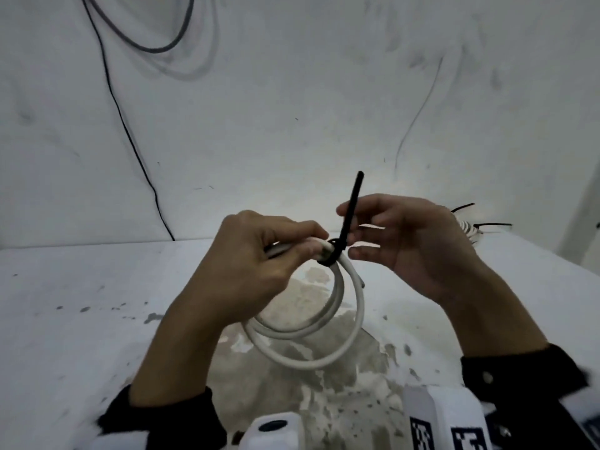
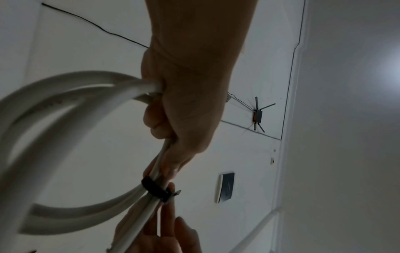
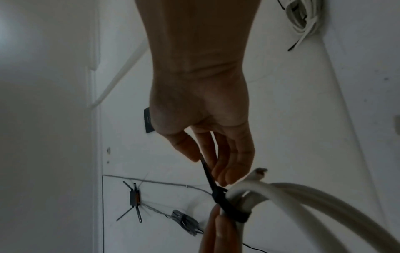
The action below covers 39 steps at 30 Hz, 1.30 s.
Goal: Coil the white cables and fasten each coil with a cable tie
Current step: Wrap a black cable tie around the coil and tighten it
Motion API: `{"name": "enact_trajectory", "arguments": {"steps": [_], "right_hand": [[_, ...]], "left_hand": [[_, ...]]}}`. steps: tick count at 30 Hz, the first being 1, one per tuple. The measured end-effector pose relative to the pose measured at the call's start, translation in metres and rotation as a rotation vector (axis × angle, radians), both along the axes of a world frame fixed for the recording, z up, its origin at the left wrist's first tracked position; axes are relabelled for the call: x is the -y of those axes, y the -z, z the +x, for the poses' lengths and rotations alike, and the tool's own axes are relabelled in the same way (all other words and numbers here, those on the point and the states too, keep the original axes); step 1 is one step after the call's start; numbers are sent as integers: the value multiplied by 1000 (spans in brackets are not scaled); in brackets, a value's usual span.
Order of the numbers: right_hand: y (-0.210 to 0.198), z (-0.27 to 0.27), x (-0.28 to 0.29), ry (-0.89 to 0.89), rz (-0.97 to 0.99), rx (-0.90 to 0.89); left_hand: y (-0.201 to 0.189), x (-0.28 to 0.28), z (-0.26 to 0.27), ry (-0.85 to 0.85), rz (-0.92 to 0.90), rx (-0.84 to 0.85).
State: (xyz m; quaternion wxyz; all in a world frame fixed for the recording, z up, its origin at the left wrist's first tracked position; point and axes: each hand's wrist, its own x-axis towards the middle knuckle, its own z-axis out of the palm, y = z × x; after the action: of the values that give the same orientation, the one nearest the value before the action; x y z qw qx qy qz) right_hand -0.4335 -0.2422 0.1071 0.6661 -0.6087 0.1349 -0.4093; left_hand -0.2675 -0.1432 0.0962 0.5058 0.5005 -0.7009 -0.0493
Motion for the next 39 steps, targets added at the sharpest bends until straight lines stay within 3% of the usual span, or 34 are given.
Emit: {"name": "enact_trajectory", "arguments": {"steps": [3, 6, 10, 15, 19, 24, 27, 29, 34, 36, 39], "right_hand": [[5, 8, -7, 101, -171, -64], [5, 19, -13, 258, -173, -16], [7, 26, -16, 349, -190, -50], [8, 30, -17, 417, -257, -106], [5, 27, -19, 455, -340, -136], [3, 28, -16, 574, -290, -89], [10, 38, -17, 775, -460, -137], [13, 43, -20, 807, -565, -178], [3, 31, -22, 721, -598, -130], [0, 29, -22, 736, -582, -135], [0, 32, -21, 835, -527, -153]], "left_hand": [[1, 0, 1, -54, -33, -68], [2, 1, 2, -16, 0, -153], [2, -1, 5, 92, 26, -81], [4, 2, 8, -34, -122, -16], [4, 4, 7, -56, -135, -76], [7, 10, -6, -42, -121, -253], [10, 16, -21, -99, -126, -346], [9, 16, -26, -106, -119, -424], [1, 10, -31, 177, 26, -757], [1, 12, -32, 109, -1, -616], [12, 21, -34, -259, -180, -325]]}}
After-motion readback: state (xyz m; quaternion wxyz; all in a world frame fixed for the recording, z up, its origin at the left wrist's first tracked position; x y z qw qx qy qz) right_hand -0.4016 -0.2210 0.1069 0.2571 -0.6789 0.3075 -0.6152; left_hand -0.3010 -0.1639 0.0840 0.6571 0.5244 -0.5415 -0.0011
